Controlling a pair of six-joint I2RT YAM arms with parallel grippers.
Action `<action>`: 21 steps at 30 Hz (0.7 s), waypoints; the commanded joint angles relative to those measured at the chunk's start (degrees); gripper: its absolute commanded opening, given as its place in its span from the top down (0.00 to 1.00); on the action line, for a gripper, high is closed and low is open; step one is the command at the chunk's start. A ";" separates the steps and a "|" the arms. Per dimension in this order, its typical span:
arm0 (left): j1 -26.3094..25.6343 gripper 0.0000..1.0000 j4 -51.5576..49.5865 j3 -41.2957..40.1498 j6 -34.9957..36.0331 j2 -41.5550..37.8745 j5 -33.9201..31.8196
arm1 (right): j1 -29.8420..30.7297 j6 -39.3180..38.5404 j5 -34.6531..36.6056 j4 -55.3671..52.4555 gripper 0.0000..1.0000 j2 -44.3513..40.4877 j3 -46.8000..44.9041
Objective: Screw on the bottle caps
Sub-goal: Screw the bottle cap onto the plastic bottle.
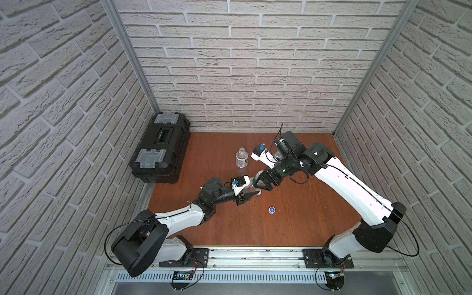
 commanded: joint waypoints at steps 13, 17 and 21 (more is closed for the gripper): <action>-0.17 0.46 7.63 1.48 -2.53 2.82 -1.77 | -1.55 2.90 8.11 7.14 0.28 -9.17 2.13; -0.17 0.46 7.74 1.70 -2.83 2.87 -1.51 | -1.83 3.16 6.14 7.18 0.54 -8.44 1.61; -0.20 0.46 7.11 1.62 -2.77 2.50 -1.75 | -1.83 3.11 3.00 7.38 0.67 -7.20 1.11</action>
